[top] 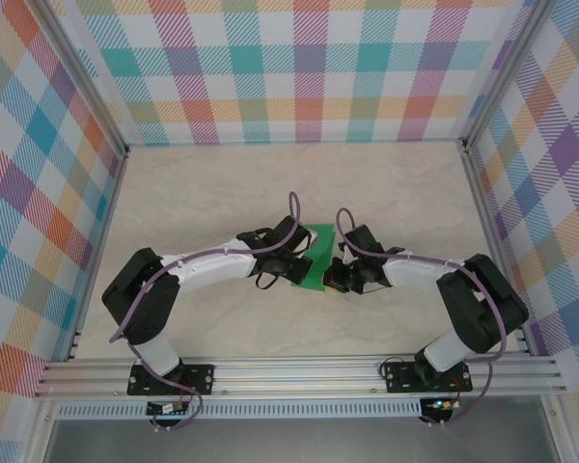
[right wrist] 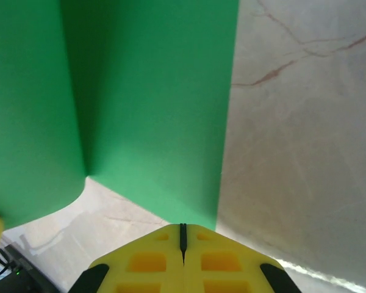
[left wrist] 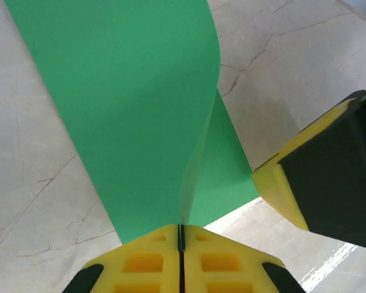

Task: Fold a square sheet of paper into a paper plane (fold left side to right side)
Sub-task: Fold the triangle a second time at the center of the table.

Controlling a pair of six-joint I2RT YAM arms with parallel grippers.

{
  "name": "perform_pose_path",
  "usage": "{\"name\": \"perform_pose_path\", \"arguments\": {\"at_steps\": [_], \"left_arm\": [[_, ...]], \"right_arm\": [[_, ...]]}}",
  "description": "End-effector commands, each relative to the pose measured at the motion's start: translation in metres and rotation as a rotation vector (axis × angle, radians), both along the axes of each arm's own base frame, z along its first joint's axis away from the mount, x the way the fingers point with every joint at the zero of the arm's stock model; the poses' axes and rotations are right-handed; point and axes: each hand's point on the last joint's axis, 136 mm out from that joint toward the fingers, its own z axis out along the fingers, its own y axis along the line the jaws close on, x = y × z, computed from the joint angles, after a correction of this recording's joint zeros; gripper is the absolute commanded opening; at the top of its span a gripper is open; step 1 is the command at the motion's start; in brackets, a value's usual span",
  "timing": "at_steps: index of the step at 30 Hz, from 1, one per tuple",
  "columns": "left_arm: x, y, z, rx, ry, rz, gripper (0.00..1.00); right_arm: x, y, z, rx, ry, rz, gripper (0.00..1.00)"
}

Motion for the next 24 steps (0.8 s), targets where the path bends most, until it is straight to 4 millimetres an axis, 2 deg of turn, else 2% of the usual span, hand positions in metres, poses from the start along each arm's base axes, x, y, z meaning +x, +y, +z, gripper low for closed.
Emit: {"name": "perform_pose_path", "arguments": {"at_steps": [1,13,24], "left_arm": [[-0.002,0.001,0.005,-0.024,0.014,-0.014,0.08],[0.008,0.01,-0.004,-0.007,0.037,-0.006,0.08],[0.025,0.012,-0.018,0.018,0.053,0.0,0.08]], "right_arm": [[0.01,0.004,0.002,-0.013,-0.022,-0.009,0.0],[-0.004,-0.008,-0.02,-0.128,0.052,0.022,0.0],[-0.008,-0.007,-0.024,-0.149,0.069,0.045,0.0]]}}
